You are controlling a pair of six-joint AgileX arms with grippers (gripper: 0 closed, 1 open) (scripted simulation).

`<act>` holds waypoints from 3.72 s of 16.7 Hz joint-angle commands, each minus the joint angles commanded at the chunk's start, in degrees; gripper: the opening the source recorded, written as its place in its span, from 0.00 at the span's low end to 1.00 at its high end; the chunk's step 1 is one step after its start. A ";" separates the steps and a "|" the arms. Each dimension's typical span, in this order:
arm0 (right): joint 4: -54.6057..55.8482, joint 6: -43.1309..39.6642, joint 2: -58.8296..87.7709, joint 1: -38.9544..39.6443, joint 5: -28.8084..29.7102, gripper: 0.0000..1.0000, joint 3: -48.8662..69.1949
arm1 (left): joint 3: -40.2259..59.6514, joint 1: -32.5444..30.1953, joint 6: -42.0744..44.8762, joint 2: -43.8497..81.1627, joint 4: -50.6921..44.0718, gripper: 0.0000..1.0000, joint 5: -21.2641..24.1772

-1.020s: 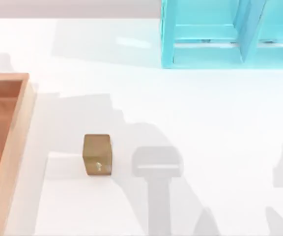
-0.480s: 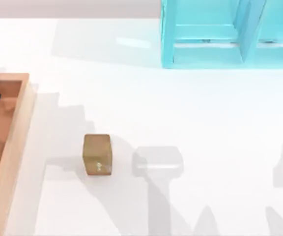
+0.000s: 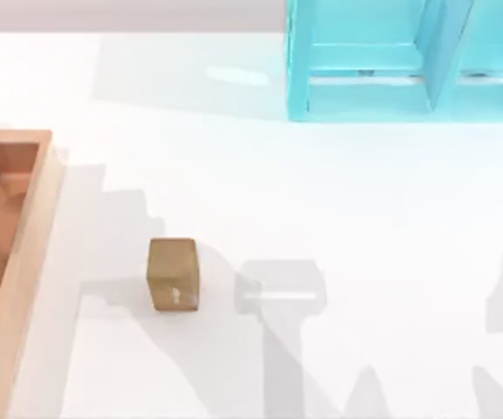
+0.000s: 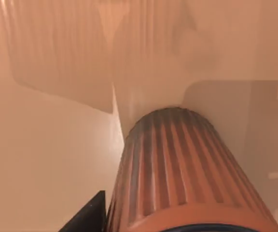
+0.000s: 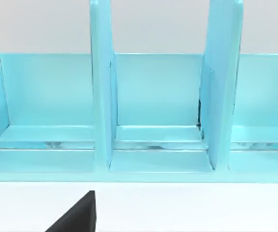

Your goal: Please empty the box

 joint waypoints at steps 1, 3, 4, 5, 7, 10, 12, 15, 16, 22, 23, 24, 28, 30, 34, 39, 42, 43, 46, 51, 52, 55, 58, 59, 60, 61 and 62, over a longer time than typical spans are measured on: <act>0.00 0.00 0.00 0.00 0.00 1.00 0.00 | 0.00 0.00 0.00 0.00 0.00 0.70 0.00; 0.00 0.00 0.00 0.00 0.00 1.00 0.00 | 0.00 0.00 0.00 0.00 0.00 0.55 0.00; 0.00 0.00 0.00 0.00 0.00 1.00 0.00 | 0.00 0.00 0.00 0.00 0.00 0.47 0.00; 0.00 0.00 0.00 0.00 0.00 1.00 0.00 | 0.00 0.00 0.00 0.00 0.00 0.40 0.00; 0.00 0.00 0.00 0.00 0.00 1.00 0.00 | 0.00 0.00 0.00 0.00 0.00 0.25 0.00; 0.00 0.00 0.00 0.00 0.00 1.00 0.00 | 0.00 0.00 0.00 0.00 0.00 0.02 0.00; 0.00 0.00 0.00 0.00 0.00 1.00 0.00 | 0.00 0.00 0.00 0.00 0.00 0.00 0.00; 0.00 0.00 0.00 0.00 0.00 1.00 0.00 | 0.00 0.00 0.00 0.00 0.00 0.00 0.00; 0.00 0.00 0.00 0.00 0.00 1.00 0.00 | 0.00 0.00 0.00 0.00 0.00 0.00 0.00; 0.00 0.00 0.00 0.00 0.00 1.00 0.00 | 2.22 -0.27 -0.80 -1.64 -2.19 0.00 -0.09; 0.00 0.00 0.00 0.00 0.00 1.00 0.00 | 4.16 -0.88 -1.36 -2.72 -3.99 0.00 -0.11; 0.00 0.00 0.00 0.00 0.00 1.00 0.00 | 6.58 -1.76 -1.89 -3.83 -6.15 0.00 -0.07; 0.00 0.00 0.00 0.00 0.00 1.00 0.00 | 17.69 -4.43 -2.75 -6.09 -16.21 0.00 0.56; 0.00 0.00 0.00 0.00 0.00 1.00 0.00 | 22.24 -3.53 -2.19 -5.44 -21.64 0.00 0.67; 0.00 0.00 0.00 0.00 0.00 1.00 0.00 | 25.98 -0.46 -0.38 -2.93 -28.48 0.00 0.04; 0.00 0.00 0.00 0.00 0.00 1.00 0.00 | 25.92 -0.71 -0.33 -2.74 -28.56 0.00 -0.12; 0.00 0.00 0.00 0.00 0.00 1.00 0.00 | 27.24 -4.48 -4.15 -0.01 -27.14 0.00 -0.58; 0.00 0.00 0.00 0.00 0.00 1.00 0.00 | 27.77 -6.87 -6.58 1.36 -26.52 0.00 -0.21; 0.00 0.00 0.00 0.00 0.00 1.00 0.00 | 29.40 -17.35 -17.07 5.79 -23.87 0.00 1.99; 0.00 0.00 0.00 0.00 0.00 1.00 0.00 | 31.24 -32.20 -31.64 12.74 -17.74 0.00 1.56; 0.00 0.00 0.00 0.00 0.00 1.00 0.00 | 31.21 -33.42 -32.83 13.62 -17.12 0.00 1.02; 0.00 0.00 0.00 0.00 0.00 1.00 0.00 | 31.13 -34.13 -33.51 14.17 -16.78 0.00 0.61; 0.00 0.00 0.00 0.00 0.00 1.00 0.00 | 30.83 -33.97 -33.37 14.18 -16.73 0.00 0.77; 0.00 0.00 0.00 0.00 0.00 1.00 0.00 | 30.17 -33.98 -33.37 14.24 -15.99 0.00 0.77; 0.00 0.00 0.00 0.00 0.00 1.00 0.00 | 29.18 -33.97 -33.39 14.33 -14.83 0.00 0.77; 0.00 0.00 0.00 0.00 0.00 1.00 0.00 | 27.99 -33.95 -33.41 14.45 -13.41 0.00 0.76; 0.00 0.00 0.00 0.00 0.00 1.00 0.00 | 26.72 -33.96 -33.43 14.63 -11.84 0.00 0.74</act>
